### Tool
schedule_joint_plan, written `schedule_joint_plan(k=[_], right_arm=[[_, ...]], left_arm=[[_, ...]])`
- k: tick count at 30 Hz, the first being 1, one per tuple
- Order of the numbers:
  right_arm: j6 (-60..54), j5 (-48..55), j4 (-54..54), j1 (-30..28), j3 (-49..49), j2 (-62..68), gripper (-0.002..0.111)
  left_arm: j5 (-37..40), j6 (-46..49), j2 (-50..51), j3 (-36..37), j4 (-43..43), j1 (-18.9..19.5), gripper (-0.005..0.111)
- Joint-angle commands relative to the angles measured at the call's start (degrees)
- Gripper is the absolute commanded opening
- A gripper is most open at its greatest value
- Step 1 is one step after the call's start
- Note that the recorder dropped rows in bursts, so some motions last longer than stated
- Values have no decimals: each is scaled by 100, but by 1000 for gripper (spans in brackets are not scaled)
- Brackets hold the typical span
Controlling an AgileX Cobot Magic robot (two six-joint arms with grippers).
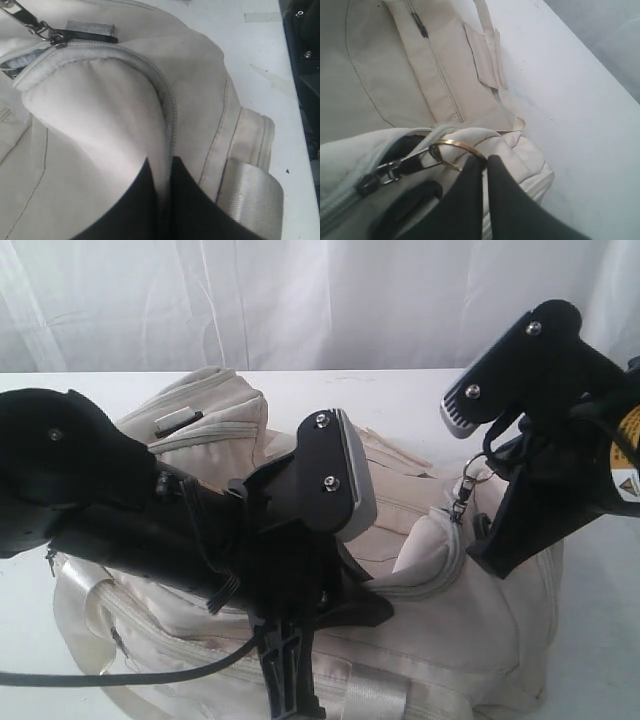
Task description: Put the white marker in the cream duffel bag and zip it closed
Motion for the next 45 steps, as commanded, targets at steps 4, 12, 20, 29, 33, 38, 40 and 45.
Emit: schedule_joint_plan(k=[4, 12, 20, 29, 33, 38, 40, 45], right_arm=[[0, -351, -204, -422, 17, 277, 0], [0, -847, -204, -845, -4, 387, 0], [-11, -1226, -194, -1140, -32, 627, 0], [-21, -1430, -194, -1362, -357, 1130, 0], [-21, -1427, -169, -1401, -462, 1290, 0], [-21, -1490, -157, -1401, -462, 1323, 0], [-64, -1506, -157, -1401, -462, 1323, 0], [-64, -1594, -319, -1446, -538, 1429, 0]], left_arm=[[437, -35, -3, -9, -119, -17, 0], [514, -35, -3, -9, -119, -17, 0], [514, -35, -3, -9, -119, -17, 0], [514, -35, -3, -9, -119, -17, 0], [514, -35, -3, -9, -119, -17, 0], [484, -35, -3, -9, -74, -17, 0], [446, -35, -3, -9, -63, -17, 0], [434, -35, -3, -9, -53, -17, 0]])
